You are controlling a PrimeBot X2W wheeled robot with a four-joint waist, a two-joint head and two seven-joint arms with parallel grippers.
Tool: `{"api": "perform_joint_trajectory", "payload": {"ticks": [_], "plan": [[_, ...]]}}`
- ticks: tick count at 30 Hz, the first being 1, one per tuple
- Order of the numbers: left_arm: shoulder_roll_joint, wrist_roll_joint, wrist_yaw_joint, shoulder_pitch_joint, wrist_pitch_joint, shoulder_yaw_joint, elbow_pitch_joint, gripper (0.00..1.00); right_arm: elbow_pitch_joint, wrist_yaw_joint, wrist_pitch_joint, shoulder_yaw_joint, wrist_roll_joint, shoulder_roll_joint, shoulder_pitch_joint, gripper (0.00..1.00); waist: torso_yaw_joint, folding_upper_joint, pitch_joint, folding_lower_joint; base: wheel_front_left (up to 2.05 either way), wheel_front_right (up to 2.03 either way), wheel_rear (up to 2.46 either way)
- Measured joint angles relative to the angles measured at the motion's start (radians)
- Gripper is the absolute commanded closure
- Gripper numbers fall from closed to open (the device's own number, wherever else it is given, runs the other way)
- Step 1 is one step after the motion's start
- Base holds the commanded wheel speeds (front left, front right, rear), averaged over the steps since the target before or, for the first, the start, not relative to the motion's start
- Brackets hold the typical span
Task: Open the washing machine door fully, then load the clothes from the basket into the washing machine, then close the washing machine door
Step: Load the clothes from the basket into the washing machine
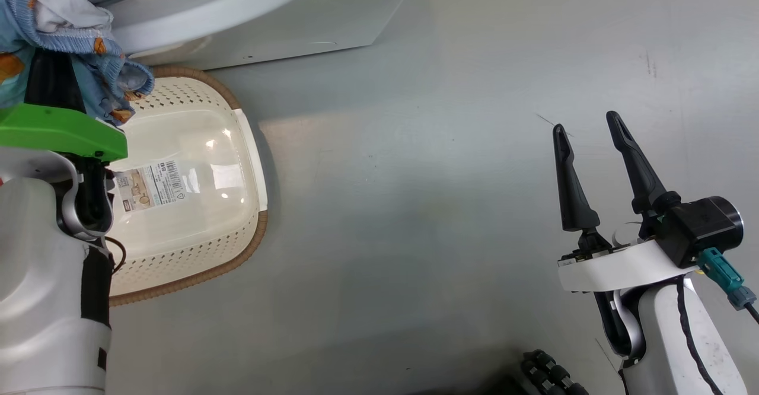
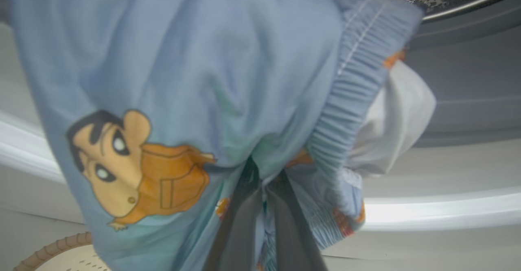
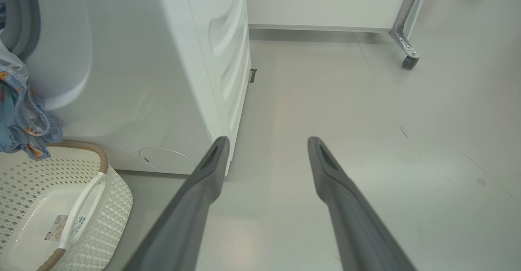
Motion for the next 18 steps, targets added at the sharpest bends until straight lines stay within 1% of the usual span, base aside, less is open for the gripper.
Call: {"api": "perform_joint_trajectory", "payload": {"ticks": [5,10,15,18], "plan": [[-0.010,-0.004,-0.001,-0.004,-0.032,0.003,0.024,1.00,0.001,0.000,0.000,-0.005,0.000,0.000,0.000,0.00,0.015,0.0000,-0.010,0.0000,0.00,0.00,0.00],[-0.038,-0.012,-0.002,0.001,-0.051,0.004,0.034,1.00,0.003,0.000,0.000,-0.005,0.007,0.000,0.000,0.00,0.029,0.0000,-0.023,0.0001,0.00,0.00,0.00],[-0.064,-0.029,-0.010,0.021,-0.070,0.004,-0.001,1.00,0.007,0.000,0.000,-0.005,0.010,0.000,0.000,0.00,0.042,0.0000,-0.040,0.0000,0.00,0.00,0.00],[-0.060,-0.028,-0.011,0.021,-0.078,0.004,-0.041,1.00,0.011,0.000,0.000,0.002,0.019,0.000,0.000,0.00,0.048,0.0000,-0.050,0.0000,0.00,0.00,0.00]]}}
